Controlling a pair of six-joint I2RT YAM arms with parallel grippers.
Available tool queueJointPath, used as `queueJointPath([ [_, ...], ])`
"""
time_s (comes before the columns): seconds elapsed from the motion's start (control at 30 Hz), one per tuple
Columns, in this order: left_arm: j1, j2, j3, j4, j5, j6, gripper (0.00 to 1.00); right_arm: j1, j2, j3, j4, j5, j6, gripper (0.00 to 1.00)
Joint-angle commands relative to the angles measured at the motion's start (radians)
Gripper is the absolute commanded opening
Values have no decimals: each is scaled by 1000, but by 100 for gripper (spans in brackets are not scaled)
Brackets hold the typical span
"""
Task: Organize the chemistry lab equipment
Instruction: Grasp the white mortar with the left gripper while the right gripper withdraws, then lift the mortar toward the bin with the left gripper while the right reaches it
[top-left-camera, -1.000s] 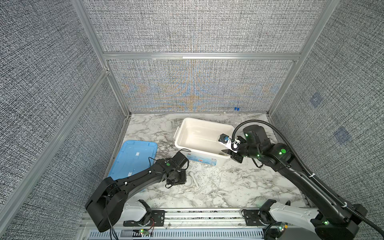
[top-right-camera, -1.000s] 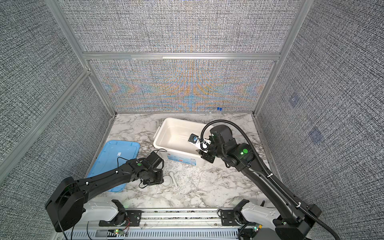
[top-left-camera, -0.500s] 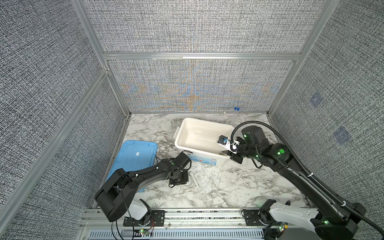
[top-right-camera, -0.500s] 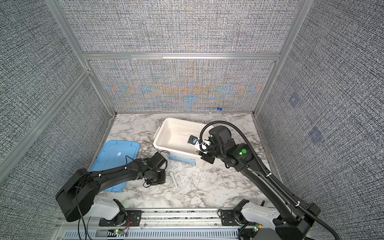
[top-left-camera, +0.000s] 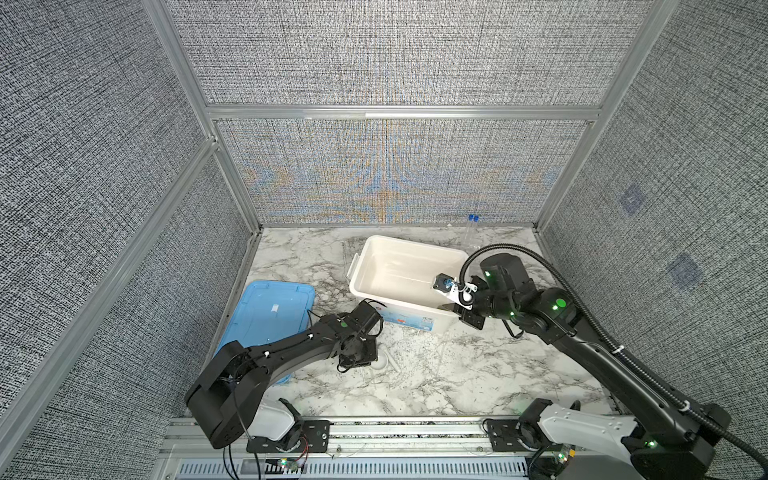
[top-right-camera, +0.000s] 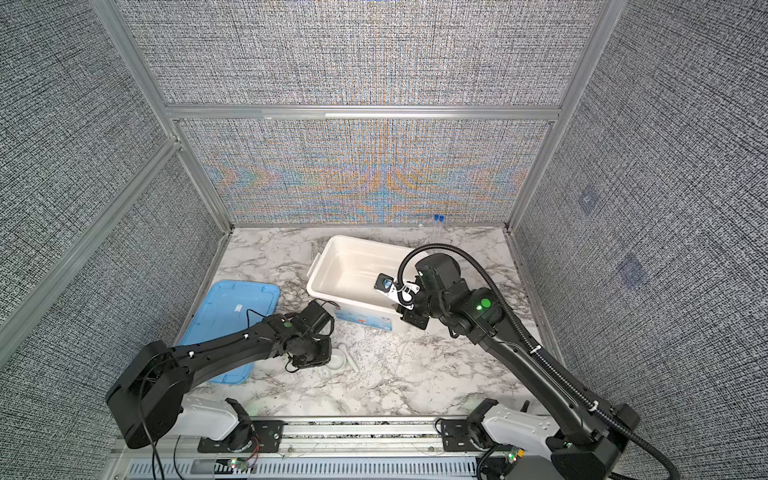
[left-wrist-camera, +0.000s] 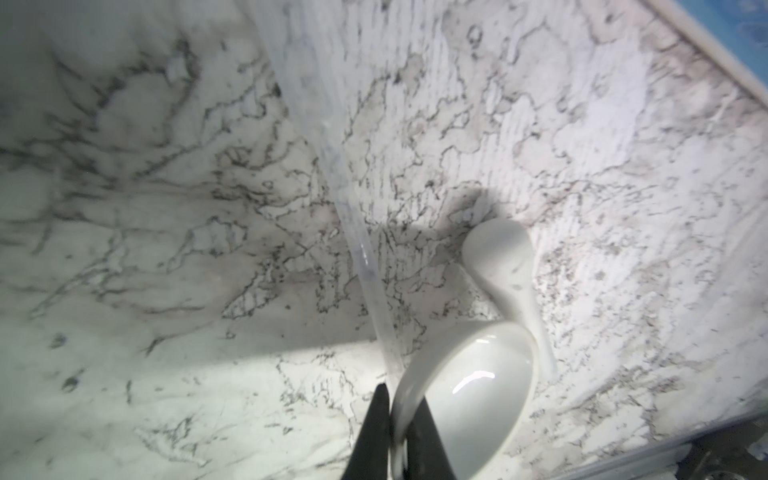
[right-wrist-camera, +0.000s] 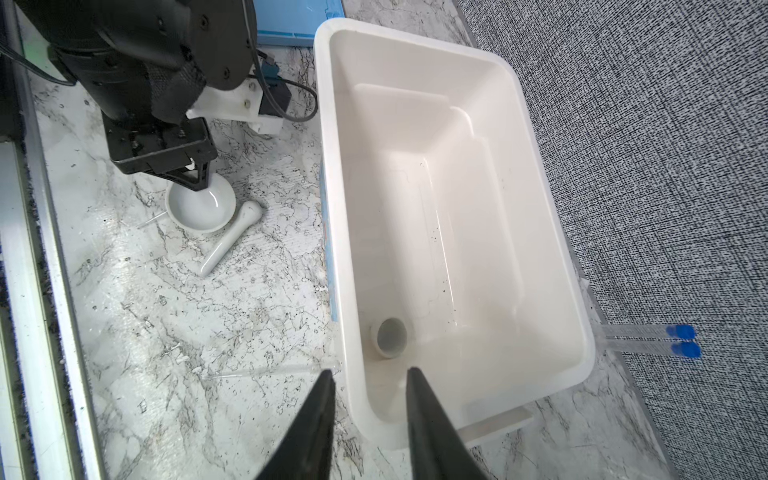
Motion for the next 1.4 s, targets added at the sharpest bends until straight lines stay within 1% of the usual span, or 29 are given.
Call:
queueJointPath([
  [0.0,0,-24,5,-16,-11,9,11,3,5,0,11,6,10,33],
  [0.07,0,-31,14,-18,2,14,10,6,7,-3,19,7,14,33],
  [0.13,0,-44,34,-37,9,19,7,7,13,7,16,15,21,33],
  [0.23,1,-80,105,-112,-10,50,6,7,15,33,15,70,69,33],
  [0.3,1,-106,206,-212,-40,98,6,6,3,43,40,127,117,33],
  [0.4,1,-132,384,-368,-102,167,5,0,-30,48,91,194,178,37],
  [0.47,2,-138,484,-415,-143,224,5,-8,-53,46,117,209,221,41],
  [0.53,15,-121,585,-438,-149,284,4,-19,-69,39,135,203,269,46],
  [0.63,49,-40,745,-483,-158,352,4,-32,-64,35,143,167,350,56],
  [0.67,58,-5,790,-486,-159,373,4,-33,-50,41,147,167,403,59],
  [0.73,62,49,843,-467,-180,383,3,-34,-9,76,135,159,579,60],
  [0.77,64,72,858,-445,-186,387,3,-36,20,101,112,138,682,60],
  [0.8,69,91,864,-423,-187,390,3,-40,54,137,83,99,778,60],
  [0.83,74,107,872,-407,-181,388,3,-41,84,168,59,56,849,60],
  [0.87,79,125,881,-391,-163,388,3,-43,114,196,41,-11,913,60],
  [0.9,83,142,890,-379,-142,385,3,-43,142,213,42,-90,956,60],
  [0.97,84,161,895,-356,-109,382,3,-42,183,221,68,-192,1039,59],
  [1.0,83,170,893,-344,-98,378,3,-42,199,218,84,-230,1067,57],
  [1.13,85,183,881,-307,-61,349,3,-35,250,222,105,-275,1152,54],
  [1.2,85,186,873,-285,-18,344,3,-33,269,207,138,-305,1183,53],
  [1.23,84,185,865,-275,-4,340,3,-33,275,201,149,-307,1195,52],
  [1.3,85,182,844,-244,19,338,3,-33,292,195,153,-304,1209,47],
  [1.37,86,180,834,-237,25,329,3,-33,309,200,142,-275,1212,45],
])
